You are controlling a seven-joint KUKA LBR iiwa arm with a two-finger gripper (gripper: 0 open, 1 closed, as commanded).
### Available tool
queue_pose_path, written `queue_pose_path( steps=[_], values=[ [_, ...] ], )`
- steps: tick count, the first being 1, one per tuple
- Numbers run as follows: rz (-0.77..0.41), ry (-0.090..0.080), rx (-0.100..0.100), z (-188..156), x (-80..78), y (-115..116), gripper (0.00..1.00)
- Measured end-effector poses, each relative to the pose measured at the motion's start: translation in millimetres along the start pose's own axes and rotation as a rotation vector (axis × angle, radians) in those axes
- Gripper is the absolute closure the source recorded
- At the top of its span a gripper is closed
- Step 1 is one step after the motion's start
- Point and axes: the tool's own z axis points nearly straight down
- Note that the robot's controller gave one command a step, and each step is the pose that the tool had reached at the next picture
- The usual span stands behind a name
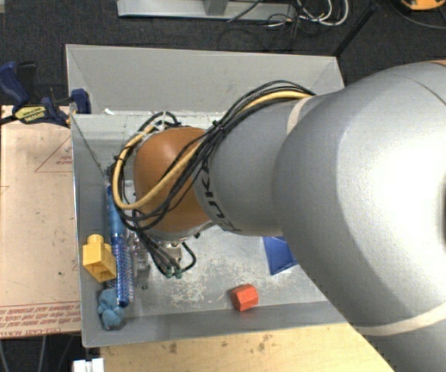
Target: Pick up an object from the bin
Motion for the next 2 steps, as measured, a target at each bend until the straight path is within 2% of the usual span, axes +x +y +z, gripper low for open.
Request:
queue_pose_path(
  steps=[1, 2],
  values=[
    [0.085, 0.000, -0.001, -1.1, -8.9, -1.1, 1.00],
    [0.175, 0.002, -0.001, -24.8, -38.6, -0.5, 1.00]
  ],
)
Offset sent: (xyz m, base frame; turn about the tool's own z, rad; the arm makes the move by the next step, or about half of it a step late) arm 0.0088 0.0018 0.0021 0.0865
